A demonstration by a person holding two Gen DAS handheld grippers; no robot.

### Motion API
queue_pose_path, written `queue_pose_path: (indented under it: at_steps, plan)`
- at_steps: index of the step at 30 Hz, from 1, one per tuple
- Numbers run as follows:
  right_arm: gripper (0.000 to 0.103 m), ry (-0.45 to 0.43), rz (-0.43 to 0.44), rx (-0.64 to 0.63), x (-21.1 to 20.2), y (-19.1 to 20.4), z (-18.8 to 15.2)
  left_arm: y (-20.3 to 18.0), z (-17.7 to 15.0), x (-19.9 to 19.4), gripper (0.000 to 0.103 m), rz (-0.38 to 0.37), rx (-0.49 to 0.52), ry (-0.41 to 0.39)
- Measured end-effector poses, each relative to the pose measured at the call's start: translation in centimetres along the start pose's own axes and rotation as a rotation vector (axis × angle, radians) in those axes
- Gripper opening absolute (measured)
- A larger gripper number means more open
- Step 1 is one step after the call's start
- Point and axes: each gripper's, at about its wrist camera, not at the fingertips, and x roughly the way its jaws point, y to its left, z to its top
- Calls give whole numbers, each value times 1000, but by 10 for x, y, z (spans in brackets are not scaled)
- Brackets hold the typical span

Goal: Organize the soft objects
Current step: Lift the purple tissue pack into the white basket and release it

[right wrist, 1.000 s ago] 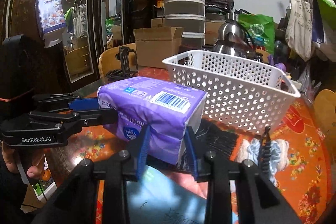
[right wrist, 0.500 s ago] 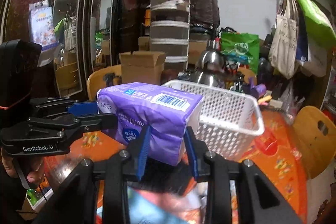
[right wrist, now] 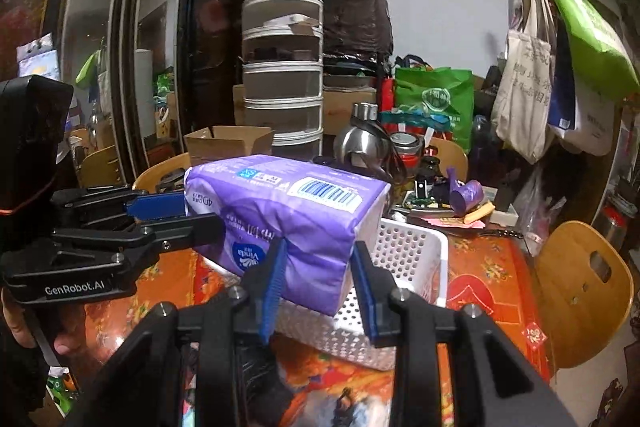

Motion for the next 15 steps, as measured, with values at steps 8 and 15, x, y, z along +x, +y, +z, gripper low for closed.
queue_pose_path:
  at_steps: [8, 15]
  plan:
    - [31, 80, -22, 36, 57, -31, 4, 19, 23, 76, 37, 17, -22, 105]
    - [31, 156, -11, 71, 113, -44, -17, 50, 9, 139, 37, 42, -99, 212]
